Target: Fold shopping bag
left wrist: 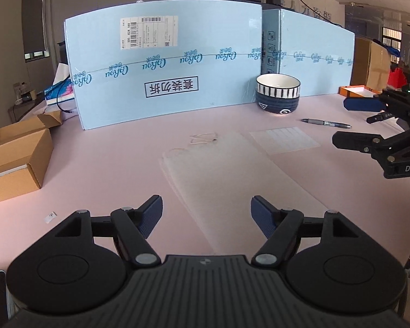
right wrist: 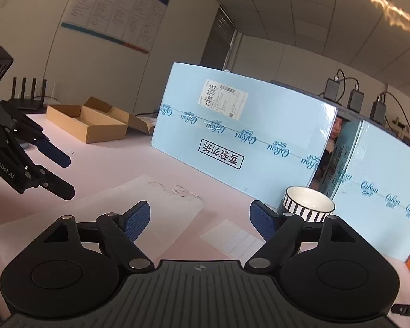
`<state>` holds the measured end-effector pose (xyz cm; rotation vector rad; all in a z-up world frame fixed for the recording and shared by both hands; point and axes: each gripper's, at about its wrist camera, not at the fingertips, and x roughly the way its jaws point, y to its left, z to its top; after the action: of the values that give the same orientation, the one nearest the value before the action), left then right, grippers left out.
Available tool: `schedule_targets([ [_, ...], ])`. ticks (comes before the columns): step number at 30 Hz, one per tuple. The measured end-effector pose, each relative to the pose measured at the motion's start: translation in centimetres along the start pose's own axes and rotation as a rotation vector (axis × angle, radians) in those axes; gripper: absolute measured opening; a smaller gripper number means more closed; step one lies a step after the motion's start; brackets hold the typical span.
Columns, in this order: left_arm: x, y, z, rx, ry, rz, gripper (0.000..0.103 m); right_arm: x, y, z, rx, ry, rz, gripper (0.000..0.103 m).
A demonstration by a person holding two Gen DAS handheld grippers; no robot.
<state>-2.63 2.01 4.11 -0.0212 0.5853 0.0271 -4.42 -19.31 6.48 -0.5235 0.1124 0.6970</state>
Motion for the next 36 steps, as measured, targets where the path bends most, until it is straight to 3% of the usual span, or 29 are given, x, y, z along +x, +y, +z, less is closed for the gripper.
schedule_targets([
  [3,0.2,-1.4,-1.0,0.017,0.047,-0.035,0.07,-0.9,1.8,-1.1,-0.183,-0.007,-0.001,0.083],
  [7,0.4,-3.2,-1.5,0.067,0.05,0.013,0.07,-2.0,3.1,-2.4,-0.356,0.023,0.016,0.083],
  [10,0.7,-4.0,-2.0,0.084,0.057,0.02,0.07,-3.4,3.5,-2.9,-0.461,0.02,0.088,0.083],
  [15,1.6,-4.5,-2.7,0.117,0.08,0.039,0.07,-5.0,4.7,-3.7,-0.653,0.024,0.203,0.092],
  [23,2.0,-4.1,-2.8,0.123,0.072,0.031,0.071,-4.4,6.2,-4.7,-0.973,-0.009,0.248,0.092],
  [36,1.8,-2.7,-3.0,0.074,0.078,0.0,0.073,-5.0,8.1,-6.2,-1.188,-0.115,0.258,0.092],
])
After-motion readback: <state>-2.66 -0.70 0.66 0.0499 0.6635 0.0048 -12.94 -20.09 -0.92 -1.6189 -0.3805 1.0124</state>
